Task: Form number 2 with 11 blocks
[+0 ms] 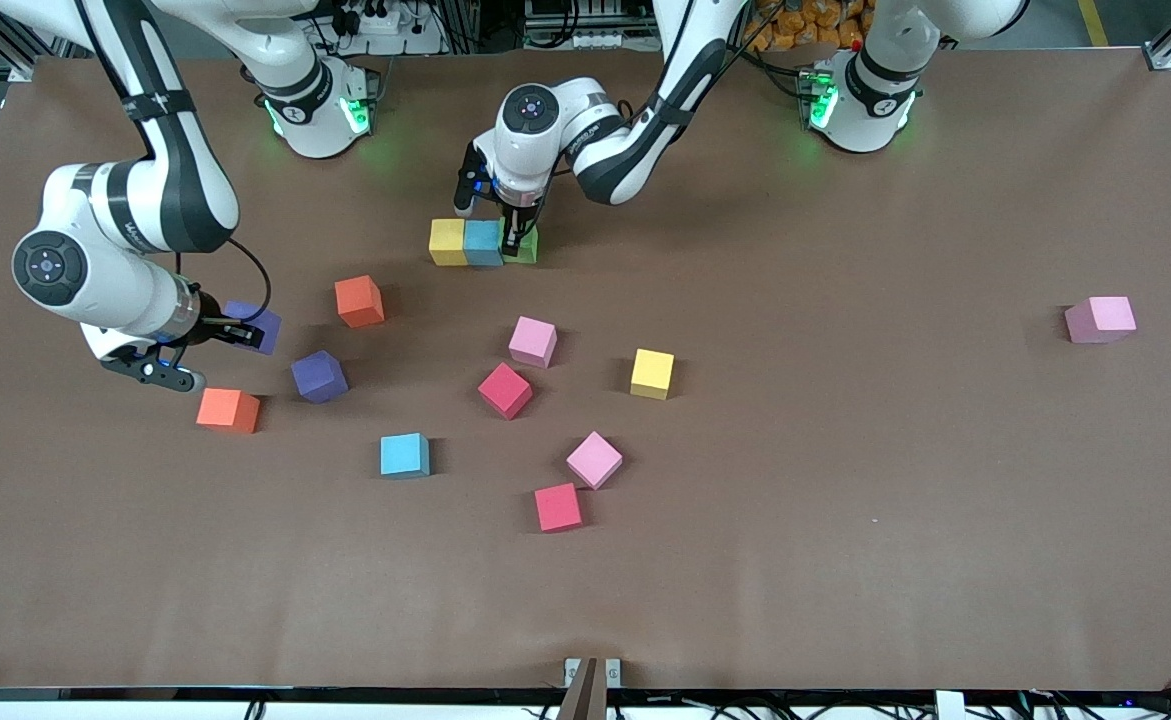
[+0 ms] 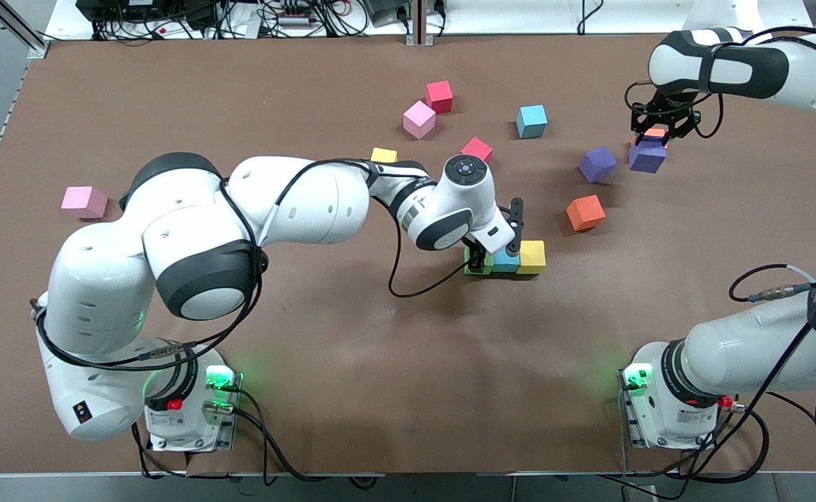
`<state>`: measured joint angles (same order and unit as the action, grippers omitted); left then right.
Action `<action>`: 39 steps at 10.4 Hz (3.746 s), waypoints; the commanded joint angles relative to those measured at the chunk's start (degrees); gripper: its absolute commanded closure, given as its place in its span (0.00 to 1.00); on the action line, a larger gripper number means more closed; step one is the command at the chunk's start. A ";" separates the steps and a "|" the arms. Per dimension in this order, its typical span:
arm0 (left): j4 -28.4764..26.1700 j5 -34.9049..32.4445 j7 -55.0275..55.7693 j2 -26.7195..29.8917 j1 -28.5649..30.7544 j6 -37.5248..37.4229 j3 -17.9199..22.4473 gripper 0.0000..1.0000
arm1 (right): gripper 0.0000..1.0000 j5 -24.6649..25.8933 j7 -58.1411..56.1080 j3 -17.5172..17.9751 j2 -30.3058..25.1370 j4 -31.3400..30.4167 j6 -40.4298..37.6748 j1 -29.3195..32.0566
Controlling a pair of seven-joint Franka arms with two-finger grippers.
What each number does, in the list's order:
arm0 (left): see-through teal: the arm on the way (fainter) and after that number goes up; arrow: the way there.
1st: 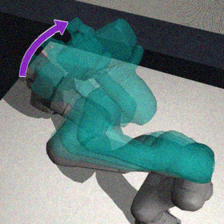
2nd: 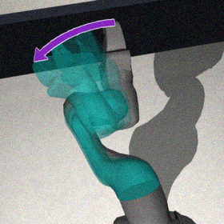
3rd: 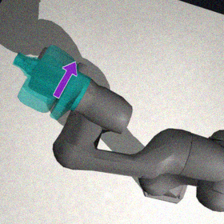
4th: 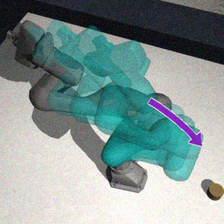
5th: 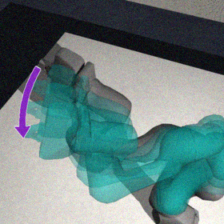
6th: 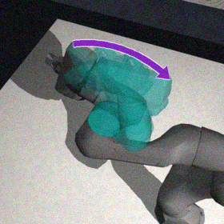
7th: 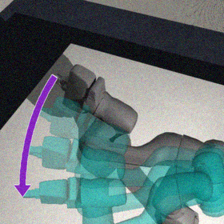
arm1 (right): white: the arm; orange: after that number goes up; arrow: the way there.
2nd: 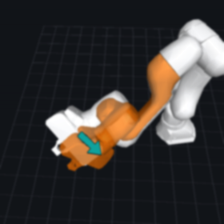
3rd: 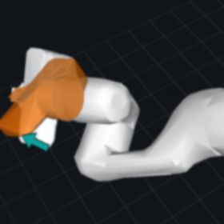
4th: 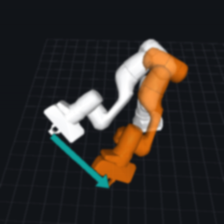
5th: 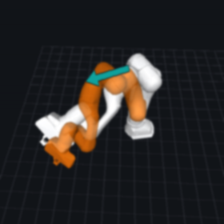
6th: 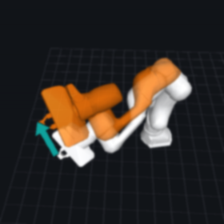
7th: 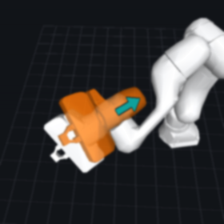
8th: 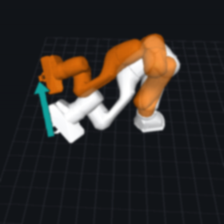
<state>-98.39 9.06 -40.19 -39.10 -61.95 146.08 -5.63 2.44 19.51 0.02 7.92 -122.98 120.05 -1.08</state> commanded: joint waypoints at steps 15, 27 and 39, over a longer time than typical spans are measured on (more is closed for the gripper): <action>0.22 1.49 -0.06 16.84 4.36 -25.46 4.92 0.00 | 1.00 -3.23 -0.71 3.48 1.13 1.87 -0.52 -11.91; -2.24 -4.32 -8.76 25.04 16.87 -37.45 4.48 0.00 | 1.00 -8.43 20.39 4.55 13.61 1.96 17.93 -38.38; -2.50 -4.40 -8.76 24.42 16.07 -38.07 3.34 0.00 | 1.00 -2.71 27.86 6.74 13.62 0.21 19.25 -40.06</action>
<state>-100.62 5.79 -48.57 -15.21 -45.76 108.73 -2.16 -1.30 45.54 5.95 21.70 -122.19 138.93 -40.79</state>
